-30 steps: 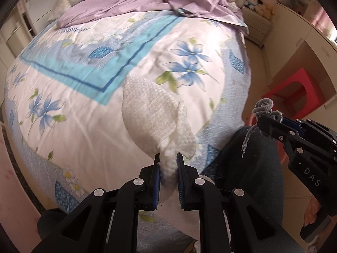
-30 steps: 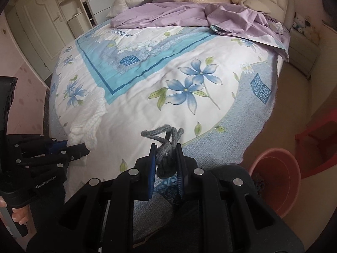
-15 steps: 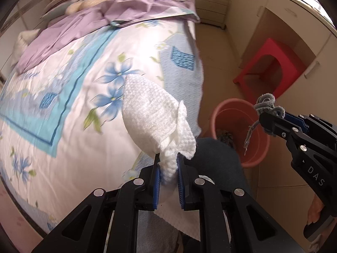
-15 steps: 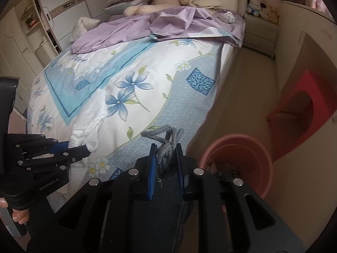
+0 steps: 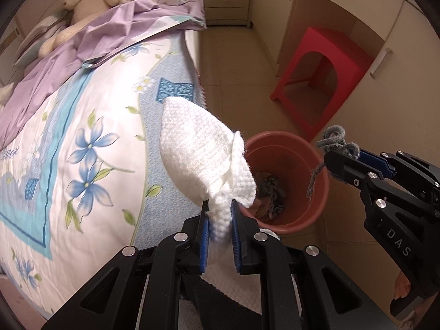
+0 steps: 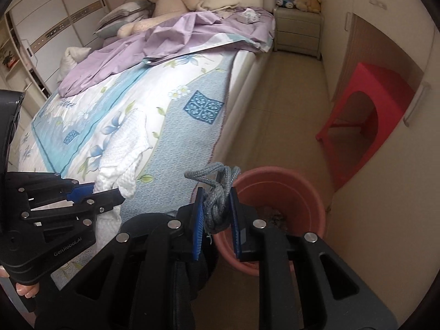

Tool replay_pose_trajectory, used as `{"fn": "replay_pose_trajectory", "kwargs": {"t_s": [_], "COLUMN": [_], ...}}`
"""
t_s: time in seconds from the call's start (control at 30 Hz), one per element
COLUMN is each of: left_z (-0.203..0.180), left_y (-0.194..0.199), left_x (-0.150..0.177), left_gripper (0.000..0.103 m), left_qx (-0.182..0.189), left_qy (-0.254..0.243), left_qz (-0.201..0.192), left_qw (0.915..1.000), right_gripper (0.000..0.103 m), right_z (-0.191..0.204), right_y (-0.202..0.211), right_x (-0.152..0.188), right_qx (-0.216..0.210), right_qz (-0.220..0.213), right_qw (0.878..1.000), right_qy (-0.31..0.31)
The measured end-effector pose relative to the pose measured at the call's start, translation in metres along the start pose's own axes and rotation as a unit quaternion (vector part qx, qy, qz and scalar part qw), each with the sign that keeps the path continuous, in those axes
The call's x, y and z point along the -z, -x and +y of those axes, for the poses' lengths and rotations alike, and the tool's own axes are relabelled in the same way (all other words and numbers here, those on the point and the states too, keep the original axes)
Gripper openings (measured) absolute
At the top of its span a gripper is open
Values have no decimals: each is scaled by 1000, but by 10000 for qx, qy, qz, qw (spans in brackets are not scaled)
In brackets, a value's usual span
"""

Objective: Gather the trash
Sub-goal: 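Carry the white tissue and grey cord toward the pink bucket, then open both tools over the bucket to drop the tissue and cord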

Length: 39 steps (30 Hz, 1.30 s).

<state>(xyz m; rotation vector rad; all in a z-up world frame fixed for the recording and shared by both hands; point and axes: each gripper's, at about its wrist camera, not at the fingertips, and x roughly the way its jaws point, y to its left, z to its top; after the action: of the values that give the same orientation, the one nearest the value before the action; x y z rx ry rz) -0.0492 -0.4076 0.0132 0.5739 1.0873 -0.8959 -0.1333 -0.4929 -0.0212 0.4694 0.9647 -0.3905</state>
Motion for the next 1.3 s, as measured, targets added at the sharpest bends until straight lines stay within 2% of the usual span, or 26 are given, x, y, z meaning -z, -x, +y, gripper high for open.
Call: {"fn": "replay_pose_trajectory", "kwargs": {"t_s": [0.47,0.63,0.7,0.97,1.1,1.27,1.3], "left_z": [-70,-90,-95,-100,-96,-89,-88], "left_y": [-46,-63,-67,-79,-78,-75,-73], "left_x": [-37,-47,-50,-50,-49,-49,-49], "left_gripper": [16,26,36,47,57,65,65], "left_qx": [92,-7,-9,-115,-160,-193,-212], "left_qy": [-686,-941,-979,-1087,-1051,-1020,-1014], "left_qz": [302,374,388,478,441,387,374], "left_qw": [9971,9949,9944,9929,9934,9938,9939], "right_gripper": [17,17,17,17,17,18,20], "right_z": [-75,-97,-104,-118,-117,-114,-113], "right_y": [-7,-14,-17,-31,-39,-45,-46], "right_x": [16,22,24,36,35,33,32], "right_qx": [391,482,500,518,479,406,389], "right_qz": [47,122,141,265,307,328,333], "right_qw": [9972,9956,9948,9922,9922,9934,9937], "right_qy": [-637,-800,-877,-1107,-1106,-1024,-1000]}}
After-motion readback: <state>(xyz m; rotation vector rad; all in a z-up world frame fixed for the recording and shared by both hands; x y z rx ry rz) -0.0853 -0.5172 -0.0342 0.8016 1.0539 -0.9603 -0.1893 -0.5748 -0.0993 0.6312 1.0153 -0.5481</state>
